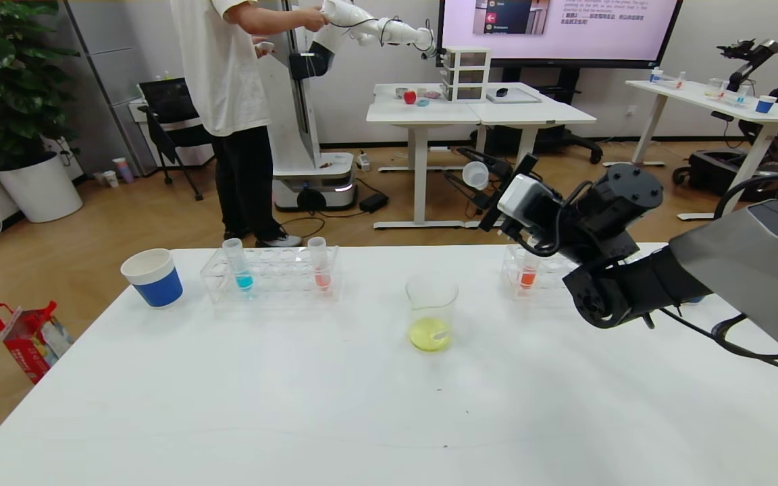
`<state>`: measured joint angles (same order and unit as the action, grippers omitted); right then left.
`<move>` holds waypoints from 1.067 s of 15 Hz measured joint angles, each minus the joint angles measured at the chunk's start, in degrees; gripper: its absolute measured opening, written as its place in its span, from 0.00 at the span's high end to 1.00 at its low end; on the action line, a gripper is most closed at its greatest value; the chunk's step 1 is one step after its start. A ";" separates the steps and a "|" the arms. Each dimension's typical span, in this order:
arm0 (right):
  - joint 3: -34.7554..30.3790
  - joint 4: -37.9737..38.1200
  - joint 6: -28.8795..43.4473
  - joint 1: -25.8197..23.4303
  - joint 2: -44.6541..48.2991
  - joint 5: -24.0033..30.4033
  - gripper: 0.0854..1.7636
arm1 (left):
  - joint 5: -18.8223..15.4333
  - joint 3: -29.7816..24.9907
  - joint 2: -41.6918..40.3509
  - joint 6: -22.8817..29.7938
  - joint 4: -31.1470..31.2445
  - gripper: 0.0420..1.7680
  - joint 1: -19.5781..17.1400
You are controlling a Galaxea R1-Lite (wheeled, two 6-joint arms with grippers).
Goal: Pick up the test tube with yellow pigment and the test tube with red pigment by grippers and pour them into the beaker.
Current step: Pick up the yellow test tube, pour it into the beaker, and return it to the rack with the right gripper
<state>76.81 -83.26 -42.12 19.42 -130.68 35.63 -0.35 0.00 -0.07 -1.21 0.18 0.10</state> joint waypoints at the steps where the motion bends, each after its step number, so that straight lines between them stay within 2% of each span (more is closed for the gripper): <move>1: -3.17 -0.91 4.72 0.41 1.35 -4.38 0.73 | 0.00 0.00 0.00 -0.02 0.00 0.01 0.00; 6: -17.34 -0.63 23.36 1.41 8.80 -20.39 0.73 | 0.02 0.00 0.00 -0.02 -0.02 0.01 0.00; 10: -22.87 8.85 30.44 0.45 13.76 -30.23 0.73 | 0.00 0.00 0.00 -0.02 -0.02 0.01 0.00; 13: -25.38 15.82 36.61 0.39 17.98 -34.06 0.73 | 0.02 0.00 0.00 0.00 -0.02 0.01 0.00; 16: -25.38 16.15 37.85 -2.22 20.49 -33.66 0.73 | 0.02 0.00 0.00 0.00 0.00 0.01 0.00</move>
<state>51.43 -67.11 -4.27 17.20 -110.19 1.97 -0.33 0.00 -0.07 -1.21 0.18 0.10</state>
